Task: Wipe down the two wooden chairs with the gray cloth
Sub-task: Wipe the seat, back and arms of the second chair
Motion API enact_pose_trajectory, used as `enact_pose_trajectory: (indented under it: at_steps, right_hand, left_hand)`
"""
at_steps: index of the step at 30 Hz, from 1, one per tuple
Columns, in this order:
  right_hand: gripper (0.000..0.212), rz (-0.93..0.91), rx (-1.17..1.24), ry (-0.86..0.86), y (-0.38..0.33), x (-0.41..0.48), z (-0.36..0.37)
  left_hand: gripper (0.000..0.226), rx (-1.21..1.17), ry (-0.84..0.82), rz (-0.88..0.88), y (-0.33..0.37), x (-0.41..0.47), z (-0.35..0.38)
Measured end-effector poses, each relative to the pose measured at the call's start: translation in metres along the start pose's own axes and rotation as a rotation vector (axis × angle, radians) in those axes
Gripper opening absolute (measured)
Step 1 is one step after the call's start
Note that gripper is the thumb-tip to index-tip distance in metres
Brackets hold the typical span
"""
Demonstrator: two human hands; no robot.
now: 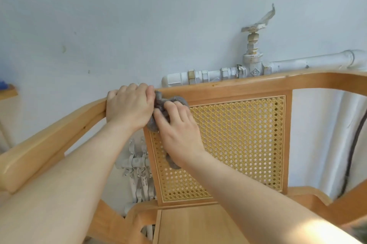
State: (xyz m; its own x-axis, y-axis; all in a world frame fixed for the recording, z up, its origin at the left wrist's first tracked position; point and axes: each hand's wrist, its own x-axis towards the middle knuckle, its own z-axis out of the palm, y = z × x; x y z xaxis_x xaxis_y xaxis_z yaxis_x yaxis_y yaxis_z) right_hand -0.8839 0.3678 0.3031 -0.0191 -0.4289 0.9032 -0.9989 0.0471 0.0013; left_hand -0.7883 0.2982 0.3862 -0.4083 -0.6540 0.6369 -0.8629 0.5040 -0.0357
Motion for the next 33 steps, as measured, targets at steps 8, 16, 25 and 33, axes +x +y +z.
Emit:
enact_pose_trajectory:
  at_steps: [8, 16, 25, 33]
  right_hand:
    - [0.030, 0.004, -0.265, -0.001, 0.121, -0.030, -0.059]
    - [0.010, 0.074, -0.118, 0.007, 0.086, -0.020, -0.042]
    - [0.027, 0.218, -0.142, 0.030, 0.189, -0.044, -0.090]
    - [0.063, 0.367, -0.098, -0.014, 0.127, -0.054, -0.053]
  left_hand:
    - [0.042, -0.018, 0.093, 0.002, -0.004, 0.005, 0.010]
    - [0.039, -0.040, 0.085, -0.064, 0.001, 0.011, 0.010]
    - [0.039, -0.074, -0.088, 0.033, -0.003, 0.008, -0.006]
    - [0.048, -0.179, 0.000, 0.161, 0.075, 0.007, 0.010]
